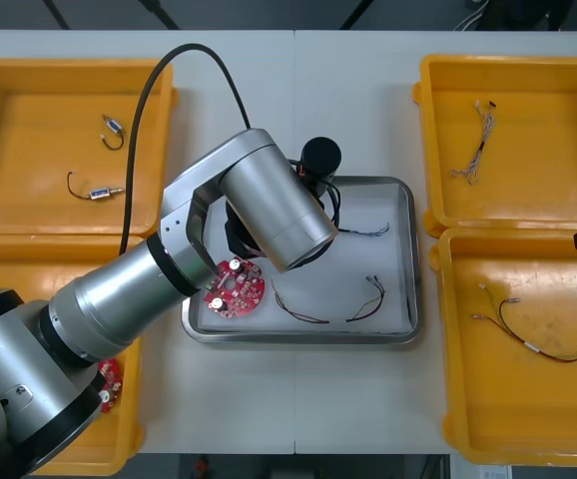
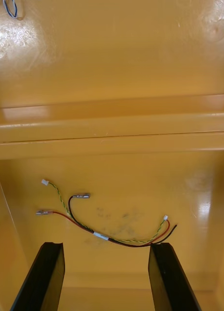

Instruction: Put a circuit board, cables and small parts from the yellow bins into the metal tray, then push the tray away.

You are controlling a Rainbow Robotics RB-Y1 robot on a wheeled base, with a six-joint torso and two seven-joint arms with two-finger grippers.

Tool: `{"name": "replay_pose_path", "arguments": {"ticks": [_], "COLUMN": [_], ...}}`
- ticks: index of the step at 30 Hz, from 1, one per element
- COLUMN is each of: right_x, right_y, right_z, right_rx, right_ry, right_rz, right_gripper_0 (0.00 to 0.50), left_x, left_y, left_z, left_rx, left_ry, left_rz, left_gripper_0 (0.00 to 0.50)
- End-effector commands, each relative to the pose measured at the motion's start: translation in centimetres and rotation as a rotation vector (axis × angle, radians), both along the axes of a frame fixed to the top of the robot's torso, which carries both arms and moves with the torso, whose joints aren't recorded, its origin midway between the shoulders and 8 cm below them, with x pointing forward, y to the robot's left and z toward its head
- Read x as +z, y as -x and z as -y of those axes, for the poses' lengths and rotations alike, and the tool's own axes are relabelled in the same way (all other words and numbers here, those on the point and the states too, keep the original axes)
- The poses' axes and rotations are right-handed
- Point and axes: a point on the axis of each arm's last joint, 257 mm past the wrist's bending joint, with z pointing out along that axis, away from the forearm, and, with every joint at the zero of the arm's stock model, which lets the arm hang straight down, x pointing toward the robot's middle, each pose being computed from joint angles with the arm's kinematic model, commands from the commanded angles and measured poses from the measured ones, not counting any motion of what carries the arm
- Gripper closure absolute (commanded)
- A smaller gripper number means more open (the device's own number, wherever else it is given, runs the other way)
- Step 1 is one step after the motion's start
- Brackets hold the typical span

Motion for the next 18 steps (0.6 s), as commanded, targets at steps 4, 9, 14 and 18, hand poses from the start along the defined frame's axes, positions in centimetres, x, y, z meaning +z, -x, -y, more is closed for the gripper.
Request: {"name": "replay_pose_path", "arguments": {"ticks": [4, 9, 14, 18], "right_x": [1.9, 1.9, 1.9, 1.9], "right_y": [-0.2, -0.2, -0.2, -0.2], "right_z": [1.6, 1.6, 1.6, 1.6], "right_rx": [0.007, 0.007, 0.007, 0.007], "right_ry": [0.055, 0.055, 0.055, 0.055], "right_rz": [0.044, 0.044, 0.044, 0.044], "right_gripper_0": [0.000, 0.000, 0.000, 0.000], "left_x": [-0.1, 0.2, 0.7, 2.0], "left_y": [0.7, 0.3, 0.0, 0.0], "left_z": [2.1, 1.9, 1.9, 1.5], "left_rx": [0.027, 0.032, 0.033, 0.044], "left_ry": [0.061, 0.058, 0.059, 0.061], "left_rz": [0.013, 0.032, 0.045, 0.058], "left_gripper_0": [0.309, 0.159, 0.100, 0.080]}}
